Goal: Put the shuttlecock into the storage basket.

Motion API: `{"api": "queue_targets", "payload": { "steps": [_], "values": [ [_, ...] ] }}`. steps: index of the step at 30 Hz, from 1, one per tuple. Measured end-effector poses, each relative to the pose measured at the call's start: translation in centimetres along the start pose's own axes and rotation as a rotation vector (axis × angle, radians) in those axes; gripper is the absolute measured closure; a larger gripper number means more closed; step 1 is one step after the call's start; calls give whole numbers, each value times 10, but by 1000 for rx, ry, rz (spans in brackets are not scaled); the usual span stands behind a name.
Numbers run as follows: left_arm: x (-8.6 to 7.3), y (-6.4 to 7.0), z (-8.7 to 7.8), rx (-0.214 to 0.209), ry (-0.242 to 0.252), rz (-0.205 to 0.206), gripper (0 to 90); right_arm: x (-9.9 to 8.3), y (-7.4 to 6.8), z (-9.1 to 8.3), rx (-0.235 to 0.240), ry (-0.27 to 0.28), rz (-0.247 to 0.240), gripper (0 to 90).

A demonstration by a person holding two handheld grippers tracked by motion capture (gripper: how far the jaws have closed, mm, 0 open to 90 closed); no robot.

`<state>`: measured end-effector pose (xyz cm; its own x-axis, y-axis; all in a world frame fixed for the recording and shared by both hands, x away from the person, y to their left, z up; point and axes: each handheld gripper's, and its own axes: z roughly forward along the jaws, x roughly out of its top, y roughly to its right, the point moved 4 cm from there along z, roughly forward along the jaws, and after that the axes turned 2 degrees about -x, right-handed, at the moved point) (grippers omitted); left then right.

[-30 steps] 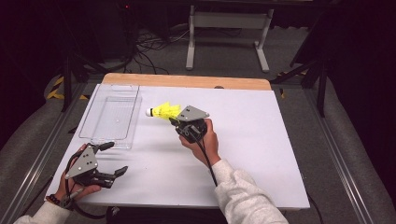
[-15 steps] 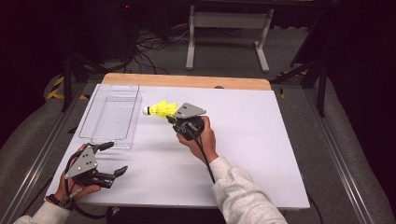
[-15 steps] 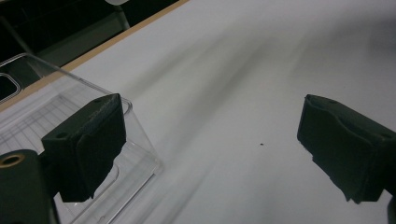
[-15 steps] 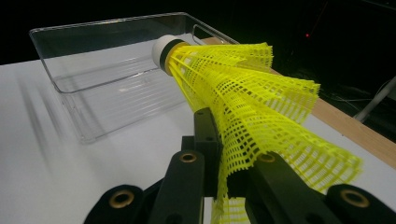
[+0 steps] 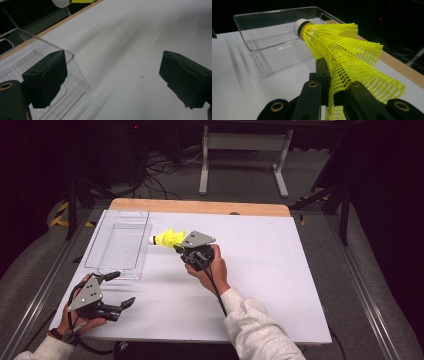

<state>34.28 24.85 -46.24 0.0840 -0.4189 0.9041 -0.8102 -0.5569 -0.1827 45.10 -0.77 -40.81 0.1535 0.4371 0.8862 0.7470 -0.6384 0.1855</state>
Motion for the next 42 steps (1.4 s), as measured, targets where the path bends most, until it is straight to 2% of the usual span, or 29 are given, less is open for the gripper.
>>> {"api": "queue_targets", "payload": {
  "steps": [31,42],
  "values": [
    [-1,-1,-6,8,7,-6,88,13,-19,24,57,-21,-28,873],
    [-1,0,-9,8,18,-10,89,24,-27,33,78,-20,-44,873]
  ]
}}
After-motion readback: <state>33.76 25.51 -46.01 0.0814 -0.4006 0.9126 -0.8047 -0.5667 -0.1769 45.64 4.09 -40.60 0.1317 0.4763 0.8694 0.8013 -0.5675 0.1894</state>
